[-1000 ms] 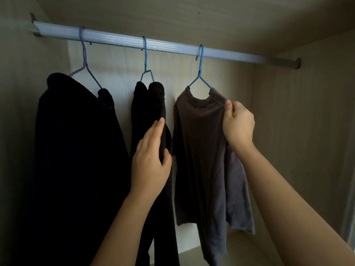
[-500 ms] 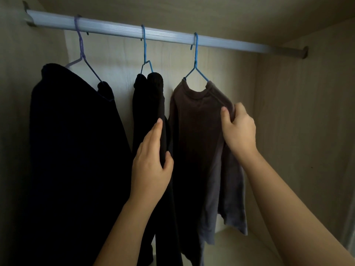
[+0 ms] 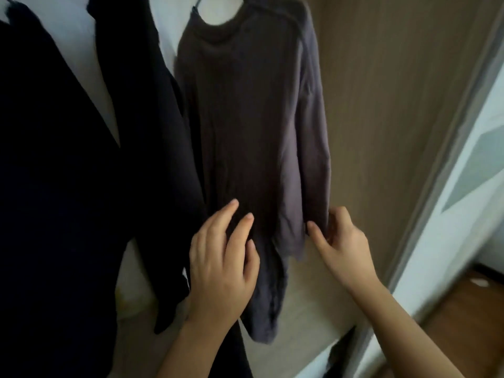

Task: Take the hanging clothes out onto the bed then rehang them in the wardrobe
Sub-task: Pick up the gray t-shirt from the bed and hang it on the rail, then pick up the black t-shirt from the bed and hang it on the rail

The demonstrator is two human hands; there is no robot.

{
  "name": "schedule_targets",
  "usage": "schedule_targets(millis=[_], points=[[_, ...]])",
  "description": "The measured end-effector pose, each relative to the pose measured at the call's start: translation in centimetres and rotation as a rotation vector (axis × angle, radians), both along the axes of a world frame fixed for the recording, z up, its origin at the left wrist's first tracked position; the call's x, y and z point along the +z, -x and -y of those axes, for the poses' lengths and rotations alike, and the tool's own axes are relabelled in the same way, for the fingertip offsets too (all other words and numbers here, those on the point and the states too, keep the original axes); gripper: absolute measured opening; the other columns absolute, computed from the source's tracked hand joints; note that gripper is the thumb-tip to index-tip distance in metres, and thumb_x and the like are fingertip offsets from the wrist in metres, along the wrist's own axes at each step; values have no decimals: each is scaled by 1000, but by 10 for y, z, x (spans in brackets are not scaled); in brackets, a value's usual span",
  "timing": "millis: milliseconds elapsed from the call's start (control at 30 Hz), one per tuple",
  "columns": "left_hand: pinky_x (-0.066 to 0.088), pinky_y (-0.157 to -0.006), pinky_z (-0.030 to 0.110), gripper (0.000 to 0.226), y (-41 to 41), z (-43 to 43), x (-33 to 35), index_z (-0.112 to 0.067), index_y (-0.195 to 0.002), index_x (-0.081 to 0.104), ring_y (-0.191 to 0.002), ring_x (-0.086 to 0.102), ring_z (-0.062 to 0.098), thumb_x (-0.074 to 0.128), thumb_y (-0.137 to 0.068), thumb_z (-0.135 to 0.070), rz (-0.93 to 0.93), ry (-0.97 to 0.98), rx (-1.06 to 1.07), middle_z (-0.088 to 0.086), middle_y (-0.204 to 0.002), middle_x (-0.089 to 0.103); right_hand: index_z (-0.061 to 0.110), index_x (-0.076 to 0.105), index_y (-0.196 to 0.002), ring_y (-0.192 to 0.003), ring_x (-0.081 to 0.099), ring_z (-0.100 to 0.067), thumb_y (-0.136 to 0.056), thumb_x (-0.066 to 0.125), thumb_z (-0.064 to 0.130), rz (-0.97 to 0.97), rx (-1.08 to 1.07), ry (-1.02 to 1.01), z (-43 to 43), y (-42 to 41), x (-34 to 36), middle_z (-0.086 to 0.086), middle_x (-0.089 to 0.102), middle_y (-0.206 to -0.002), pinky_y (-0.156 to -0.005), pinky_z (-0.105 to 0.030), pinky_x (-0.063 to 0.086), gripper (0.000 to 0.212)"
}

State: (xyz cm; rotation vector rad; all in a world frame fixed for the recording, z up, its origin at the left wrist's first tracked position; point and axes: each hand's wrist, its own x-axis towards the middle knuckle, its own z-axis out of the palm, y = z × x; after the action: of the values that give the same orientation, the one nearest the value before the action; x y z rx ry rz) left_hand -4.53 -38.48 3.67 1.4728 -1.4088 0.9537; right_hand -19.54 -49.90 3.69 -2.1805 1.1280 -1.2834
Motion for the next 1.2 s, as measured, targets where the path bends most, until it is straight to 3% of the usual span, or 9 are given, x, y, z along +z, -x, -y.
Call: schedule_targets(millis=[133,200,333,467,567,667,933,1100,1200], points=[[46,-86,30,30,23,7,-53,-11,-112,51,-102,55,18,54,-82,-9,-110,-214,-262,10,-112,63,23,41,-89,-55,46,-4,-81,64,31,-132,-140,-158,-30,46,-70,11,47,-62,-51,-23,32,26],[46,-82,29,26,32,12,-89,-11,-108,53,-98,55,16,50,-83,-10,-180,-350,-367,8,-105,65,21,46,-95,-59,50,-8,-83,61,35,-238,-226,-311,-49,68,-106,8,52,-69,-58,-26,36,24],[43,-76,24,23,47,15,-180,-10,-98,58,-89,57,19,47,-79,-17,-355,-744,-490,8,-94,65,14,52,-114,-96,61,-23,-86,55,39,-404,-412,-637,-104,110,-177,-4,60,-106,-78,-33,47,38],[47,-82,38,25,60,-4,-260,-1,-105,62,-100,60,34,58,-80,-4,-564,-1197,-483,17,-104,64,12,46,-126,-110,56,-23,-90,49,40,-455,-603,-925,-187,147,-227,-6,55,-122,-87,-32,46,46],[45,-85,38,27,69,-28,-300,4,-108,60,-102,59,36,56,-82,1,-652,-1401,-483,23,-109,63,13,43,-132,-117,53,-22,-90,50,38,-373,-767,-1099,-261,169,-249,-6,53,-128,-94,-32,43,49],[44,-80,35,27,75,-58,-328,3,-111,57,-100,60,36,52,-85,0,-687,-1574,-498,23,-110,63,13,46,-130,-113,56,-22,-89,54,34,-253,-958,-1224,-335,183,-262,-6,55,-126,-89,-29,43,47],[37,-77,27,25,103,-133,-355,0,-114,55,-97,56,26,48,-90,-5,-619,-1863,-621,17,-112,60,10,41,-134,-111,57,-26,-90,54,28,92,-1251,-1427,-480,189,-293,-11,56,-127,-89,-34,44,49],[36,-74,28,26,92,-160,-352,-3,-116,53,-89,51,23,47,-90,-6,-538,-1974,-491,15,-111,59,6,46,-129,-93,54,-23,-92,51,22,388,-1363,-1552,-546,170,-322,-15,59,-118,-75,-31,41,41],[40,-75,30,27,73,-168,-352,-6,-117,52,-95,57,28,46,-91,-10,-464,-2066,-403,15,-116,59,3,47,-128,-92,59,-28,-91,49,22,605,-1468,-1665,-580,154,-336,-14,59,-113,-60,-28,39,41]])
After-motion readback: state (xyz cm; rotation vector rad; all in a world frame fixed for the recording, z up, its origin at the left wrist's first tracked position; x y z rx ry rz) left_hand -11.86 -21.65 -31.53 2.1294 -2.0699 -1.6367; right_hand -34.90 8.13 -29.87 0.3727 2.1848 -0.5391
